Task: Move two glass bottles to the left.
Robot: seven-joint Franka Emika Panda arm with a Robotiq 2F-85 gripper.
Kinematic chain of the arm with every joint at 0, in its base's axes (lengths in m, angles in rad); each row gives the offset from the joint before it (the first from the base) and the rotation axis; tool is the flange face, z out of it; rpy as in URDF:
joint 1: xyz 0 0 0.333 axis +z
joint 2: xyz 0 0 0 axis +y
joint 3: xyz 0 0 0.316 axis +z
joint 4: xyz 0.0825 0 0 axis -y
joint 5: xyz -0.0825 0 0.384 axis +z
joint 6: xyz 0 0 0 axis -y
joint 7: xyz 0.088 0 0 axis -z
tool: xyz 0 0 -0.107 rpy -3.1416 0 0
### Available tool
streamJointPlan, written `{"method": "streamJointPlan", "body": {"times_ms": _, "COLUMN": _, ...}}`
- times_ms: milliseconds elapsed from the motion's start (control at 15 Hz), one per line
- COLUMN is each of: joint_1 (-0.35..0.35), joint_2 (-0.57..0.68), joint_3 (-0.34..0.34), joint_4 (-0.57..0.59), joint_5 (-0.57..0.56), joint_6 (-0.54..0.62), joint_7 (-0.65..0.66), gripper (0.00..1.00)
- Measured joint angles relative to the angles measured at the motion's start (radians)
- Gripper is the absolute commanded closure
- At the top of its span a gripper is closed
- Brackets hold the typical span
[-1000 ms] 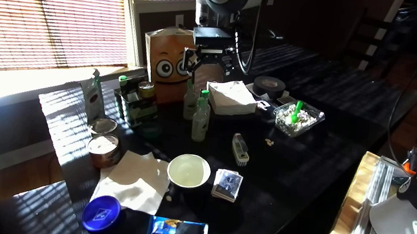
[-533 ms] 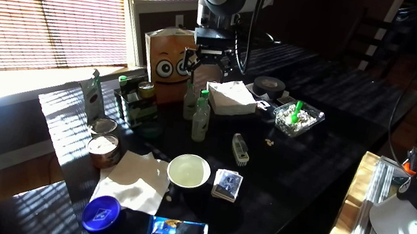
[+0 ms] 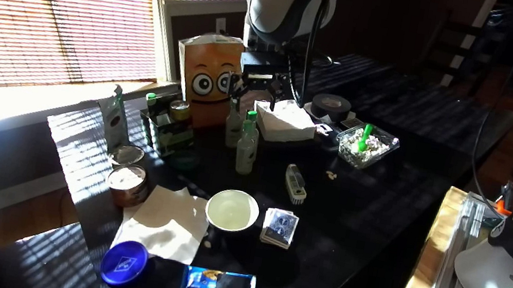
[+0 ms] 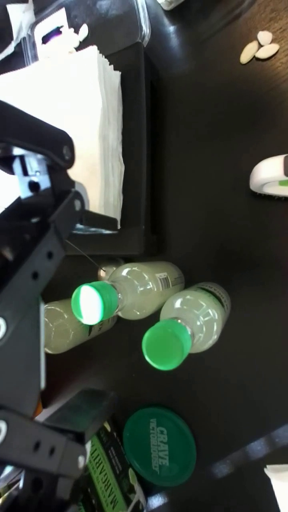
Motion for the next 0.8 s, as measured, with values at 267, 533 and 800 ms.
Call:
{"method": "streamJointPlan", "body": {"times_ms": 267, "joint_1": 0.021, "joint_2": 0.036, "joint_3": -0.009, "joint_4": 0.000, "joint_5": -0.021, "joint_6": 0.072, "joint_7": -0.004, "gripper": 0.00}}
{"method": "streamJointPlan", "body": {"times_ms": 533, "joint_1": 0.036, "joint_2": 0.070, "joint_3": -0.034, "joint_4": 0.000, "joint_5": -0.022, "joint_6": 0.135, "joint_7": -0.004, "gripper": 0.00}}
{"method": "streamJointPlan", "body": {"times_ms": 800, "joint_1": 0.044, "joint_2": 0.087, "joint_3": -0.053, "joint_4": 0.000, "joint_5": -0.022, "joint_6": 0.154, "joint_7": -0.004, "gripper": 0.16}}
